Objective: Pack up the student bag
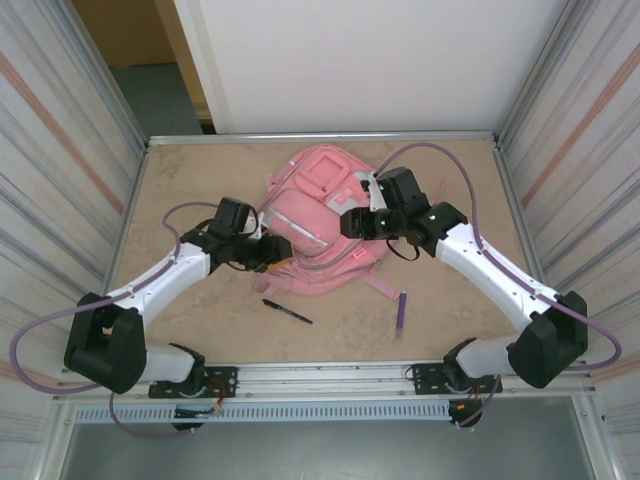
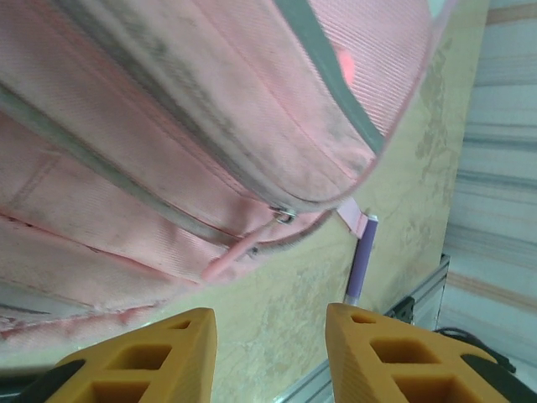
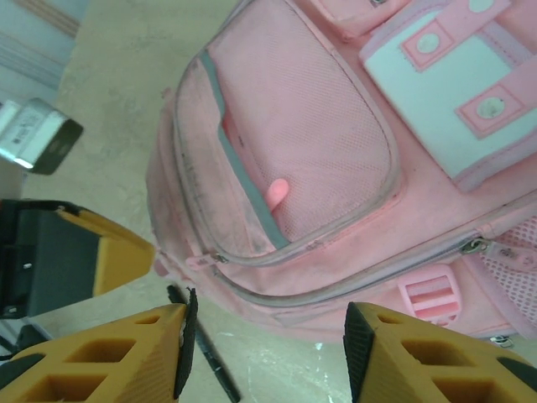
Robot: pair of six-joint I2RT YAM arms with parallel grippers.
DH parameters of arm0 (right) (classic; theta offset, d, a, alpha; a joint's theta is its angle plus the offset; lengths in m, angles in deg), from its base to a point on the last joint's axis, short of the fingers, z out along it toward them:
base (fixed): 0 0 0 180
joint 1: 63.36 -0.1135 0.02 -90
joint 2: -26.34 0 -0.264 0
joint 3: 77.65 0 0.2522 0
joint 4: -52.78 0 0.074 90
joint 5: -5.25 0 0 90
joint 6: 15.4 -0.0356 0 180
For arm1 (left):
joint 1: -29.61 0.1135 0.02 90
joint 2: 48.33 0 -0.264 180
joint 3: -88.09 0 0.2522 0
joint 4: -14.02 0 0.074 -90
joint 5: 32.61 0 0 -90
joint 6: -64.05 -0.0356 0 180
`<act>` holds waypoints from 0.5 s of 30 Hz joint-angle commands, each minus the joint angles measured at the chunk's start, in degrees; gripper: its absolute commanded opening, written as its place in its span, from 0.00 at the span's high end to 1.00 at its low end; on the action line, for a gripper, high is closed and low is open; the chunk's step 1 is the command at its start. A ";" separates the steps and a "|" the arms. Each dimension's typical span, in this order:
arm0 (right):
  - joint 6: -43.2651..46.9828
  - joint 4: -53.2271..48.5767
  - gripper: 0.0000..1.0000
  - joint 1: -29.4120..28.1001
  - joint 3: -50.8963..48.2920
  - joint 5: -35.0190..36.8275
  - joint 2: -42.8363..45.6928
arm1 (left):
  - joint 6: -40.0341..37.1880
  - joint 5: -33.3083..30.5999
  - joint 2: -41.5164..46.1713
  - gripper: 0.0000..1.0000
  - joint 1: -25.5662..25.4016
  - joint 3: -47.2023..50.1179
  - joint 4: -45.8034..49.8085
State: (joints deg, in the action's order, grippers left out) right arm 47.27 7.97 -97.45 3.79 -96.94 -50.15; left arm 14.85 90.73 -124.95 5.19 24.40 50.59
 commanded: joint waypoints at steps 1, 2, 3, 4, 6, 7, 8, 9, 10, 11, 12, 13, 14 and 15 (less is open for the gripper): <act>1.67 1.98 0.49 0.34 -1.08 1.38 0.35 | -6.71 2.09 -2.01 0.62 -0.71 -4.45 5.52; 1.77 2.55 0.49 0.34 -1.47 1.50 0.40 | -7.53 1.87 -2.78 0.62 -1.17 -5.36 5.86; 1.84 3.03 0.49 0.34 -1.83 1.61 0.50 | -8.36 1.25 -3.66 0.62 -1.74 -6.32 6.39; 1.84 3.18 0.49 0.34 -2.06 1.77 0.59 | -9.13 0.55 -4.48 0.61 -2.15 -7.21 6.90; 1.93 3.32 0.49 0.29 -2.48 3.23 1.32 | -10.72 -1.00 -6.70 0.61 -2.85 -9.51 8.50; 1.94 3.64 0.49 0.25 -2.93 4.14 1.76 | -11.47 -2.14 -7.85 0.61 -2.97 -10.60 9.53; 1.80 4.31 0.49 0.24 -3.94 5.56 2.84 | -12.37 -3.58 -9.01 0.61 -3.12 -11.58 10.91; 1.76 5.04 0.49 0.32 -4.93 7.00 4.11 | -13.11 -5.24 -10.06 0.61 -3.29 -12.26 11.97; 1.81 5.57 0.49 0.34 -5.75 8.13 5.18 | -13.48 -7.85 -10.78 0.61 -3.61 -12.92 13.03; 1.95 6.02 0.49 0.37 -6.54 9.03 6.50 | -14.00 -10.09 -11.32 0.61 -4.02 -13.46 14.03; 2.33 6.29 0.49 0.34 -7.21 9.94 7.64 | -14.42 -10.39 -12.02 0.61 -4.29 -13.81 14.24; 2.69 6.47 0.49 0.41 -7.70 10.52 8.56 | -14.43 -9.69 -12.54 0.61 -4.40 -13.88 14.15; 3.09 6.51 0.49 0.41 -8.22 11.03 9.50 | -14.35 -8.26 -12.97 0.61 -4.38 -13.80 13.71; 3.44 6.53 0.49 0.42 -8.51 11.38 10.12 | -14.26 -7.20 -13.32 0.61 -4.55 -13.55 12.97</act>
State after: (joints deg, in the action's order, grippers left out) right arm 48.56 12.23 -97.40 -4.19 -89.22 -43.11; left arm 3.15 84.22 -137.48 1.32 12.16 61.15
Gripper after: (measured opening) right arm 0.511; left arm 0.386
